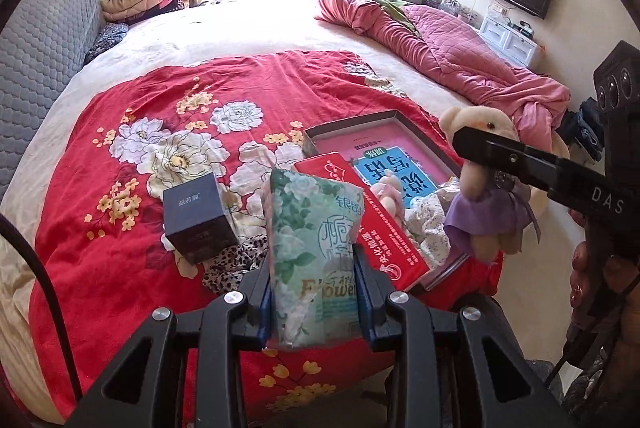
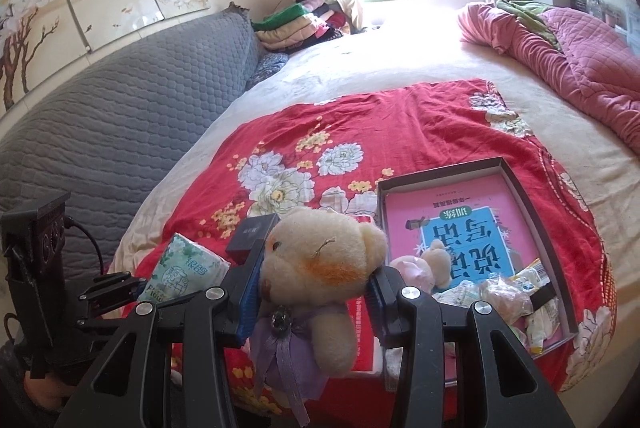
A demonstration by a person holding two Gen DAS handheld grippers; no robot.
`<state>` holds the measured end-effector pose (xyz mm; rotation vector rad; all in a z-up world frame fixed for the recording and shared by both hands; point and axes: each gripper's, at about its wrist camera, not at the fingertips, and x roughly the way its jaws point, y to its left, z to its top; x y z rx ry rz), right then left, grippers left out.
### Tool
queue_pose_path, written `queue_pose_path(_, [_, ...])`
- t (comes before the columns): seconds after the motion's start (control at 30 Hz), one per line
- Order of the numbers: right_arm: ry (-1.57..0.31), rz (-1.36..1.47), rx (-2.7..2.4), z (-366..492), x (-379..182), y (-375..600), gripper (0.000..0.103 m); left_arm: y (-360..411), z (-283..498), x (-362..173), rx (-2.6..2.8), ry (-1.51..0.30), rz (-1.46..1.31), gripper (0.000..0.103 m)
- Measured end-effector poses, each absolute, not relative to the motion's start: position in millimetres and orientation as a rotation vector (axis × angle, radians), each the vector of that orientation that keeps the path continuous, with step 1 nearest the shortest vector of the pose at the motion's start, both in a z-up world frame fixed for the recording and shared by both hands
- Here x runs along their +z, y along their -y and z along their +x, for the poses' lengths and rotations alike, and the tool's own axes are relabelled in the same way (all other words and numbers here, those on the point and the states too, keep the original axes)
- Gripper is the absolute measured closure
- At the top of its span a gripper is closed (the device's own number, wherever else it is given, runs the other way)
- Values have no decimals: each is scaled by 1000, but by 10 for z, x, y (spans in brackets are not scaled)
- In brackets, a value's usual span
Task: Organize soft objects
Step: 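Lift the tissue pack and teddy bear and carry them over the pink tray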
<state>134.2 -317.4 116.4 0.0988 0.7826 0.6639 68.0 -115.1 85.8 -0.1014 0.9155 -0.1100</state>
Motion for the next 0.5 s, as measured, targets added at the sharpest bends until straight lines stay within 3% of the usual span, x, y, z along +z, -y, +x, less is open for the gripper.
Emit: queue_pose_path(0.5, [-709, 144, 537, 1346, 1429, 3838, 58, 1748, 954, 1153, -188, -902, -19, 70])
